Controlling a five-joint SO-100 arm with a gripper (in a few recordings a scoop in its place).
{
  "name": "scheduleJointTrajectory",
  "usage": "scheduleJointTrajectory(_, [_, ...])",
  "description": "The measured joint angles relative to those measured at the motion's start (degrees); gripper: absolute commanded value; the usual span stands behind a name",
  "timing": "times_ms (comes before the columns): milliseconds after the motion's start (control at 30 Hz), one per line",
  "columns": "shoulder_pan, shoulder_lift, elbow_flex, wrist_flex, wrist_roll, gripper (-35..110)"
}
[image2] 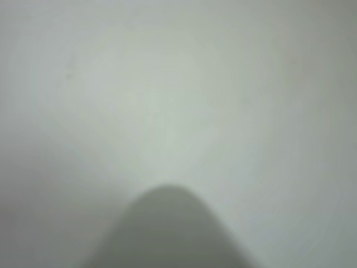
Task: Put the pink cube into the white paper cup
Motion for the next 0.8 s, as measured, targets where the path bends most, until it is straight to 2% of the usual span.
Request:
scheduleJointTrajectory(333, [2.8,-23.1,-21.5,-0.1,-5.1,0])
scheduleJointTrajectory(800, [4.7,-40.4,-34.5,-1.1,-7.3,0])
